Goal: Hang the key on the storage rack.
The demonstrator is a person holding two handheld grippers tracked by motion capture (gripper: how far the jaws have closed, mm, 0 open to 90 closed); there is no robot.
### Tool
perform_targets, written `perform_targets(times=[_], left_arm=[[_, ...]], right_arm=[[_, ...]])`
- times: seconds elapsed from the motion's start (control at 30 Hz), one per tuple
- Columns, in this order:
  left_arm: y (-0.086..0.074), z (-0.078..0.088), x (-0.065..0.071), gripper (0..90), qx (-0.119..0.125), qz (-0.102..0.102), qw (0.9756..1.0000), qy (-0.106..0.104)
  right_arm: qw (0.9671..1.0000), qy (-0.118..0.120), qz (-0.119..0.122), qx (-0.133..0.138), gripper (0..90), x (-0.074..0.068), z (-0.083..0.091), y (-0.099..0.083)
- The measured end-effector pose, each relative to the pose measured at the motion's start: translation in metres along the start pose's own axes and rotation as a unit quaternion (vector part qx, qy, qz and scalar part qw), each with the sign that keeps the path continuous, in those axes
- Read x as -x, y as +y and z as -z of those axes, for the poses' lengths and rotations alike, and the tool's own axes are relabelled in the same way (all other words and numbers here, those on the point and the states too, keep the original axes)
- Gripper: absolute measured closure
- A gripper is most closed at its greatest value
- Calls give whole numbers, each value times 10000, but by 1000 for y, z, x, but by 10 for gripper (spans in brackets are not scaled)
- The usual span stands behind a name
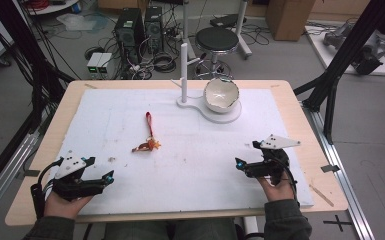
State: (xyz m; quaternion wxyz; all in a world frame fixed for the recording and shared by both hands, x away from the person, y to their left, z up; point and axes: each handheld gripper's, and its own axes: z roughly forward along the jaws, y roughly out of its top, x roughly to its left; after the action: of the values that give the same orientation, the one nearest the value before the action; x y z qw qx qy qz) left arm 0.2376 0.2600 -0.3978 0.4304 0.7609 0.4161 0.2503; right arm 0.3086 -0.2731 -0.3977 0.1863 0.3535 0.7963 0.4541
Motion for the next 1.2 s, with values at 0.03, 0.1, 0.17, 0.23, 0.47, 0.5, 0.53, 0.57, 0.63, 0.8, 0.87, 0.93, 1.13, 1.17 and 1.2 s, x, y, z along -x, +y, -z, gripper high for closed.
perform_targets(times=[0.03,0.1,0.17,0.23,0.47,0.5,0.53,0.57,0.63,0.8,0.87,0.93,1.13,1.17,1.2], left_arm=[[0,0,0,217,-5,0,10000,-1],[0,0,0,217,-18,-16,10000,2],[0,0,0,217,-15,-13,10000,1],[0,0,0,217,-8,-9,10000,3],[0,0,0,219,-16,-10,10000,7],[0,0,0,219,-16,-10,10000,7],[0,0,0,219,-12,-4,10000,3],[0,0,0,219,-1,0,10000,3],[0,0,0,219,-7,-2,10000,5],[0,0,0,219,-2,-1,10000,1],[0,0,0,219,5,22,10000,8],[0,0,0,219,0,15,10000,8],[0,0,0,219,11,29,10000,14],[0,0,0,219,8,16,10000,8],[0,0,0,219,4,4,10000,4]], right_arm=[[10000,-13,-13,-6,84,-1,0,0],[10000,1,5,0,84,-1,0,1],[10000,-1,17,-2,84,-2,-1,1],[10000,5,2,-18,84,-2,-1,1],[10000,4,3,-5,84,-3,-2,2],[10000,4,3,-5,84,-3,-2,2],[10000,9,0,-16,84,-3,-3,2],[10000,9,0,-16,84,-3,-3,2],[10000,18,-6,4,84,-3,-3,2],[10000,19,-1,18,84,-4,-5,4],[10000,23,-17,0,84,-5,-6,4],[10000,29,-17,8,84,-6,-6,5],[10000,28,28,-63,84,-8,-10,9],[10000,13,1,-60,84,-9,-10,10],[10000,63,-46,-49,84,-9,-11,13]])
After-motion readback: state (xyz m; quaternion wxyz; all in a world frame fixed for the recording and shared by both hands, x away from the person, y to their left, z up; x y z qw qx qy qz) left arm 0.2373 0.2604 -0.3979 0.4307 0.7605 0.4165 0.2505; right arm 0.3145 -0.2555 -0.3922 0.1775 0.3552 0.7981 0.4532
